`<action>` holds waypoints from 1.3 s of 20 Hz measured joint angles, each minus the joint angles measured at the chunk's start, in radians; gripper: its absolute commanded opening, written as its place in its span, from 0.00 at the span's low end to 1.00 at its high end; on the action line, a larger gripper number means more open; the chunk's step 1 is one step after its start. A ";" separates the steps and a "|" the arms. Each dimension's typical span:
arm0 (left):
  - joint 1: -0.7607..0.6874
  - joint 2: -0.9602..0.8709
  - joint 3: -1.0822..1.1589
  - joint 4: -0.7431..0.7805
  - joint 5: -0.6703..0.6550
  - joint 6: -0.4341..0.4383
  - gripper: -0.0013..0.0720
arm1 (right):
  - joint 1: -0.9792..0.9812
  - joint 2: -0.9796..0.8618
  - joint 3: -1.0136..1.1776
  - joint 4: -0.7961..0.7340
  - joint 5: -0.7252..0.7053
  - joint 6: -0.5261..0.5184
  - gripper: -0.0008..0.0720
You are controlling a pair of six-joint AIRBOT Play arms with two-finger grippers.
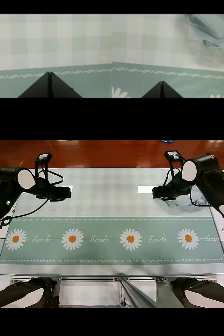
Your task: Fold the shirts.
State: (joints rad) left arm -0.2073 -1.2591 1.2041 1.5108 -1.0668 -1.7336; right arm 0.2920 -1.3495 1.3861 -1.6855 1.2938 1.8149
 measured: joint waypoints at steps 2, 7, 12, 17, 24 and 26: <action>0.000 0.000 0.000 0.000 0.000 0.000 0.04 | 0.000 0.000 0.000 0.000 0.000 0.000 0.04; 0.000 0.000 0.000 0.000 0.000 0.000 0.04 | 0.000 0.000 0.000 0.000 0.000 0.000 0.04; 0.000 0.000 0.000 0.000 0.000 0.000 0.04 | 0.000 0.000 0.000 0.000 0.000 0.000 0.04; 0.000 0.000 0.000 0.000 0.017 0.000 0.04 | 0.000 0.000 0.000 0.000 -0.001 0.000 0.04; 0.019 -0.021 0.000 0.048 0.152 0.010 0.71 | -0.011 0.000 0.000 -0.143 -0.180 0.008 0.58; 0.055 -0.022 -0.001 0.102 0.149 0.008 0.71 | -0.056 0.000 0.000 -0.235 -0.214 0.026 0.58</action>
State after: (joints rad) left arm -0.1520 -1.2808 1.2030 1.6127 -0.9176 -1.7252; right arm 0.2363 -1.3495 1.3861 -1.9205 1.0794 1.8412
